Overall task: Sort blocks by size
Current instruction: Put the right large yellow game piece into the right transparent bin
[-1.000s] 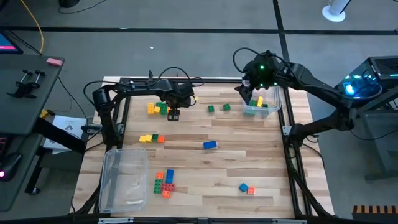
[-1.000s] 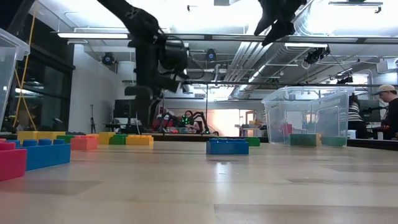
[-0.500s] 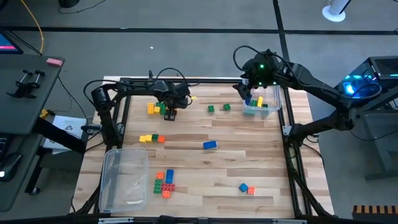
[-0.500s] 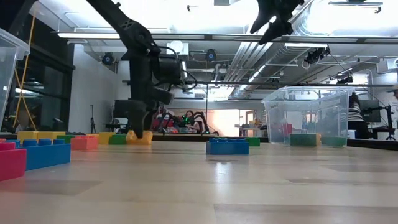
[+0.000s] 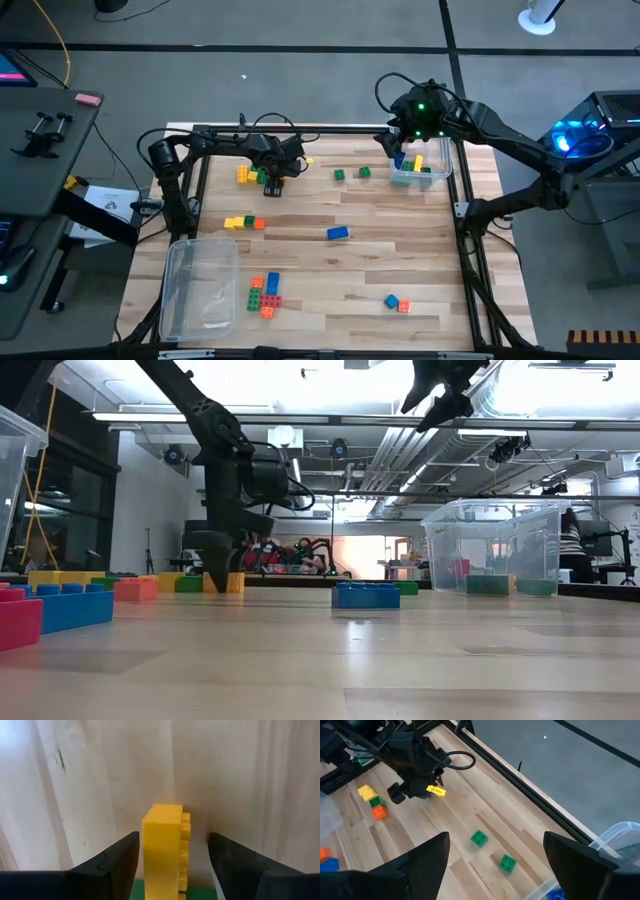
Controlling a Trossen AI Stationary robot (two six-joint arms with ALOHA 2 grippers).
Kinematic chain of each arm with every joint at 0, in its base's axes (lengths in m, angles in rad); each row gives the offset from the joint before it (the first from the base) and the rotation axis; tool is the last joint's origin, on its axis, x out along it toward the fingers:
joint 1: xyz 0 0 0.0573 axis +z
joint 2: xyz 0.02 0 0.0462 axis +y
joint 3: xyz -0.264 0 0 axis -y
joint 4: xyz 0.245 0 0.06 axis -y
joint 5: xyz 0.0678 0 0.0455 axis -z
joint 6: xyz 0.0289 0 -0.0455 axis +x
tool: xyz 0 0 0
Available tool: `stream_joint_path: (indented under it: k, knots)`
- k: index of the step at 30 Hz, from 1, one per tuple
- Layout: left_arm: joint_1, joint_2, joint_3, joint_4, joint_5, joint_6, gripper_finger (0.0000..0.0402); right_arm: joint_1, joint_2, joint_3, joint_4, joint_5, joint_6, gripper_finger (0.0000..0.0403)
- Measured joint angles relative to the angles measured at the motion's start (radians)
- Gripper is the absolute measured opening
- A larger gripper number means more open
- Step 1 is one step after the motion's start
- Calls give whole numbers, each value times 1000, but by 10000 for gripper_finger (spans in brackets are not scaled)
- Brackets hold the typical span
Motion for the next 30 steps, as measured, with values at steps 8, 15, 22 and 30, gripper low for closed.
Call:
stream_joint_path:
  k: [8, 15, 22, 30]
  knots:
    - [1, 1, 28, 1, 121, -186, 46, 1, -17, 0, 17, -13, -9, 318]
    - [-30, -99, 151, 204, 211, -318, 47, 10, -126, 0, 184, -62, 4, 318]
    - [-74, -125, 165, 949, 290, -565, 47, 9, -207, 0, 272, -44, 62, 318]
    - [-148, 138, 332, 1151, 292, -740, 47, 9, -207, 0, 273, -13, 96, 318]
